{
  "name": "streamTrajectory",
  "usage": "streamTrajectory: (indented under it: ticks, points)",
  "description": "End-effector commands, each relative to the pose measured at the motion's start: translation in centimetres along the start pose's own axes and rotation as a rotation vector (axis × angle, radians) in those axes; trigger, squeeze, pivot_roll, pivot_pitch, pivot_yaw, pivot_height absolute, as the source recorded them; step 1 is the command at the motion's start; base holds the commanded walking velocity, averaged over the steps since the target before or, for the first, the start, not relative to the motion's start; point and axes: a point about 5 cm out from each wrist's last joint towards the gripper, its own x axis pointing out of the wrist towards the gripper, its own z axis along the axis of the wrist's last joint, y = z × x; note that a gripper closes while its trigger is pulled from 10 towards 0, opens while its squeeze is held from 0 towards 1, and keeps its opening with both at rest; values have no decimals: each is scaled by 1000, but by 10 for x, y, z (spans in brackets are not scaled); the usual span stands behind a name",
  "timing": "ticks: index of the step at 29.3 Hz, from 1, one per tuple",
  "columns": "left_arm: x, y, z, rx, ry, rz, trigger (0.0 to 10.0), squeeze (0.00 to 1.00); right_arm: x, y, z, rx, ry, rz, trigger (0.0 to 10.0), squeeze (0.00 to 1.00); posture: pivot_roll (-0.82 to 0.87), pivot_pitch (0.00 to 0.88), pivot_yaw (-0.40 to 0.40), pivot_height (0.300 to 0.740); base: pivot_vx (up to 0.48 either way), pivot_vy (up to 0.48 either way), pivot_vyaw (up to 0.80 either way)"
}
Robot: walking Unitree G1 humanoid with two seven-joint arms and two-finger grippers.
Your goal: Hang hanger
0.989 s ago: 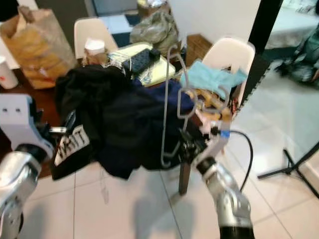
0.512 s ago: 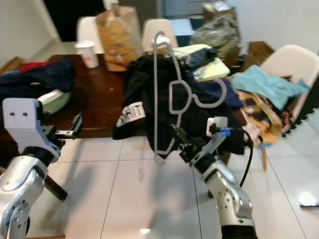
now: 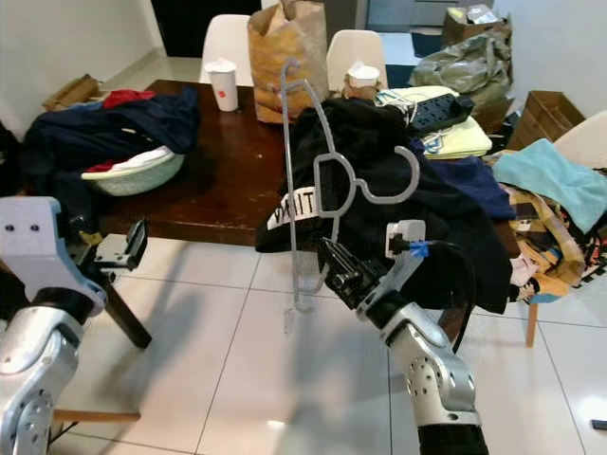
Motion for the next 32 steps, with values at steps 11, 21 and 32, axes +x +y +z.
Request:
streamTrajectory:
  ticks: [11, 21, 32]
  points:
    - [1, 17, 10, -8, -52, 58, 10000, 0, -4, -3, -5, -11, 9, -13, 10000, 0, 15, 65, -6, 740, 362, 0, 0]
    - [2, 24, 31, 50, -136, 107, 10000, 0, -8, -1, -1, 40, -40, 38, 10000, 0, 18, 70, -3, 740, 368, 0, 475]
    - [4, 25, 40, 47, -164, 107, 10000, 0, -8, -2, -2, 57, -48, 28, 10000, 0, 20, 70, -3, 740, 368, 0, 785]
